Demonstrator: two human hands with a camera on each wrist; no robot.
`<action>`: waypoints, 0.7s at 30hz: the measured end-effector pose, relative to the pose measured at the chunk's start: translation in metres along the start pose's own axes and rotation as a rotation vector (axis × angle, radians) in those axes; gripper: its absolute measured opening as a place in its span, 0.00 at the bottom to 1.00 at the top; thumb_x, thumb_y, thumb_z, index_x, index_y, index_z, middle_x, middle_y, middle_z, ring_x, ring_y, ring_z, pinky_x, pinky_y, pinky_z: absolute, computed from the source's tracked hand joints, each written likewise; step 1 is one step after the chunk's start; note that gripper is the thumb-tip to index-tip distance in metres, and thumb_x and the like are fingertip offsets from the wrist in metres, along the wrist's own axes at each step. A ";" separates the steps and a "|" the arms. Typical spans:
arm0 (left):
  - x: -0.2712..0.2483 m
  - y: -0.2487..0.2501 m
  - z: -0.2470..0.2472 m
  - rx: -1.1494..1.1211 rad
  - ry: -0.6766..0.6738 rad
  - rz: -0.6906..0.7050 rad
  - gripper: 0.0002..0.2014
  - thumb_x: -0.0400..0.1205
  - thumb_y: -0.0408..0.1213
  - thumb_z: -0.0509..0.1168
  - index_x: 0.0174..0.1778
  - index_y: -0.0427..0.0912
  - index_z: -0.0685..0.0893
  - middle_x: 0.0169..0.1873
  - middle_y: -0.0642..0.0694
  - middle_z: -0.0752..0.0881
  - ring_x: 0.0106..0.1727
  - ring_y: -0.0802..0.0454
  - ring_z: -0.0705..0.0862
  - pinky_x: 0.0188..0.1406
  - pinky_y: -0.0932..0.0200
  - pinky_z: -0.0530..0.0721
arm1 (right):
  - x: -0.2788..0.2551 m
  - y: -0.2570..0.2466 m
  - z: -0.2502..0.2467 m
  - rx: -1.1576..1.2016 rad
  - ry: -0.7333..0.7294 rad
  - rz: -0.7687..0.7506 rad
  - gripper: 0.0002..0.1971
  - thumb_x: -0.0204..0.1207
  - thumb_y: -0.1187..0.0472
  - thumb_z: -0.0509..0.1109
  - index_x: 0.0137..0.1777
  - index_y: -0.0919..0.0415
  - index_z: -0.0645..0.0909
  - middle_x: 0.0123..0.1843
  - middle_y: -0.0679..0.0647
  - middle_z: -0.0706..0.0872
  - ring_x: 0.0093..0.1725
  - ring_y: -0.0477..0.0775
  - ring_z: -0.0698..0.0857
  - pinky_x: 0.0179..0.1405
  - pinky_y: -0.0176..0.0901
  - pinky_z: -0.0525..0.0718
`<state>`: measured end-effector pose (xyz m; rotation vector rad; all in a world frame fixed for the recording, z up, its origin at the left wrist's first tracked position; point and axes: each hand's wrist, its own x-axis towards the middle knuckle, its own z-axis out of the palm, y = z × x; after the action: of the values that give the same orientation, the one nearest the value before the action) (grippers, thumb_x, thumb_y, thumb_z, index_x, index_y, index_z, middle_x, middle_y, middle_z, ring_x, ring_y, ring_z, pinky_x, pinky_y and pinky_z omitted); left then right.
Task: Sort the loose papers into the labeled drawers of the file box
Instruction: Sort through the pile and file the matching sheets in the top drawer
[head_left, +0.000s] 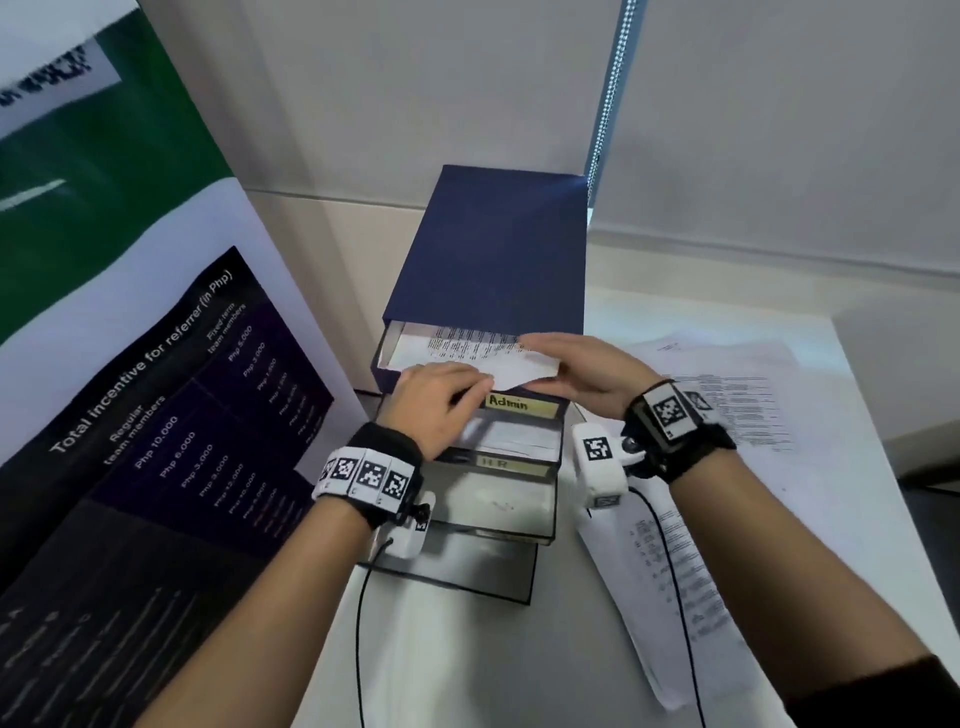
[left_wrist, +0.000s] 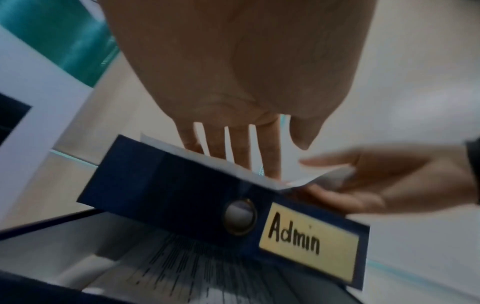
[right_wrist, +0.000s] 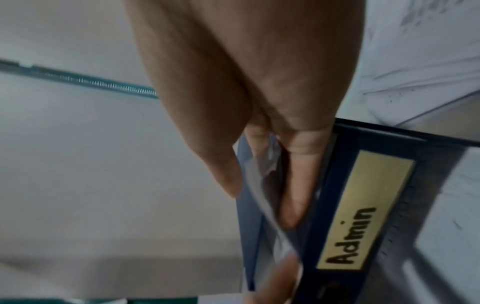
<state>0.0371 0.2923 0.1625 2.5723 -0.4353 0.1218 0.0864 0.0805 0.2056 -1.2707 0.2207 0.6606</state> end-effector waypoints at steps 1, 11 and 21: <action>0.004 0.000 0.005 0.065 -0.029 -0.020 0.26 0.87 0.59 0.49 0.59 0.51 0.89 0.59 0.54 0.89 0.63 0.53 0.83 0.71 0.47 0.72 | -0.006 0.000 -0.009 0.013 -0.020 -0.004 0.14 0.82 0.64 0.69 0.66 0.68 0.81 0.59 0.63 0.87 0.60 0.61 0.88 0.58 0.47 0.89; 0.046 0.056 0.029 0.288 0.017 -0.078 0.19 0.87 0.52 0.54 0.67 0.51 0.82 0.60 0.48 0.86 0.62 0.44 0.81 0.71 0.44 0.69 | -0.069 0.144 -0.214 -1.123 0.496 0.439 0.29 0.79 0.44 0.61 0.71 0.64 0.78 0.72 0.62 0.80 0.67 0.63 0.81 0.66 0.52 0.79; 0.040 0.150 0.175 -0.113 -0.562 0.040 0.24 0.83 0.37 0.65 0.77 0.44 0.75 0.63 0.42 0.84 0.65 0.44 0.81 0.67 0.55 0.75 | -0.102 0.226 -0.241 -1.303 0.150 0.224 0.21 0.86 0.54 0.59 0.77 0.54 0.75 0.87 0.53 0.58 0.85 0.59 0.60 0.84 0.55 0.57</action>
<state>0.0256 0.0701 0.0917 2.4567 -0.6720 -0.6079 -0.0750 -0.1464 0.0007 -2.5742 0.0259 0.9404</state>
